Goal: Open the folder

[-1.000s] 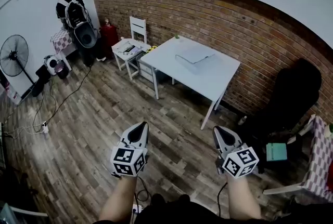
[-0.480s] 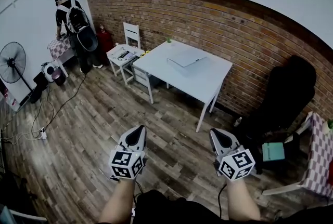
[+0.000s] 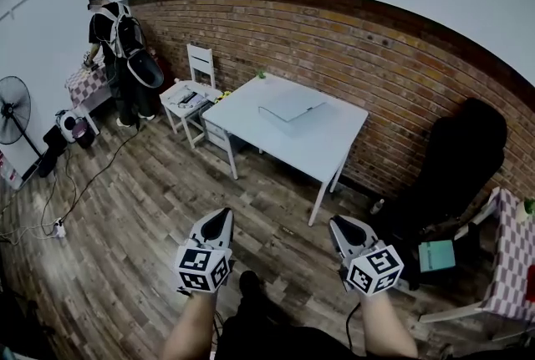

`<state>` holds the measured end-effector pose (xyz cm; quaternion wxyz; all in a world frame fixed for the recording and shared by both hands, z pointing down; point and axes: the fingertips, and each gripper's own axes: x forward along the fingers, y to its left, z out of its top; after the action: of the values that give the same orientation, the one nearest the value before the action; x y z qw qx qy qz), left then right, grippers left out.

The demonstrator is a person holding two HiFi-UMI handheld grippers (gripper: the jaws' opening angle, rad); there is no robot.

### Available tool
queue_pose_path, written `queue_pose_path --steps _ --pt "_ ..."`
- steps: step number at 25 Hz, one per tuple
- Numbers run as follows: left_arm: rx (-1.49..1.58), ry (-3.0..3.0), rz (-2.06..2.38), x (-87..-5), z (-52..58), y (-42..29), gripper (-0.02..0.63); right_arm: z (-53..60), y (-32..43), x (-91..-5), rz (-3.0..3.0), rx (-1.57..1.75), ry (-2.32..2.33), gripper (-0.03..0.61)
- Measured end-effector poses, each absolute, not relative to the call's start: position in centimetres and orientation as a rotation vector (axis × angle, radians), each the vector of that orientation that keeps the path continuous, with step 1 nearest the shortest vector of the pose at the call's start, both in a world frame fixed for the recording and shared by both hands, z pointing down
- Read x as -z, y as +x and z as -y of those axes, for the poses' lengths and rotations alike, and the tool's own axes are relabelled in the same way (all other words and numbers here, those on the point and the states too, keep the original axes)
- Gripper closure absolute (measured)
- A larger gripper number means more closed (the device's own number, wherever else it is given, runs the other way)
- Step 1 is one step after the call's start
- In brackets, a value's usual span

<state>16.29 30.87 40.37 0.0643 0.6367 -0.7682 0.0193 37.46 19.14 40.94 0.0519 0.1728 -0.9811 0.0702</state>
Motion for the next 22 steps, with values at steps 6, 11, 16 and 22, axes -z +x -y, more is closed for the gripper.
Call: queue_pose_path --steps 6,11,16,22 --pt "-0.059 1.973 2.252 -42.1 -23.9 10.3 0.595 -12.9 31.3 -42.3 2.935 -0.241 0.585 0.538" --pt "-0.073 1.998 2.186 -42.6 -18.8 4.0 0.595 -8.8 24.5 -43.2 2.876 -0.286 0.605 0.538" --pt "-0.034 2.025 2.137 -42.1 -15.6 -1.6 0.595 -4.9 19.0 -42.7 2.848 -0.285 0.654 0.538" --pt "-0.034 2.046 2.12 -42.0 -13.7 -6.8 0.595 -2.5 13.7 -41.3 2.851 -0.259 0.684 0.54"
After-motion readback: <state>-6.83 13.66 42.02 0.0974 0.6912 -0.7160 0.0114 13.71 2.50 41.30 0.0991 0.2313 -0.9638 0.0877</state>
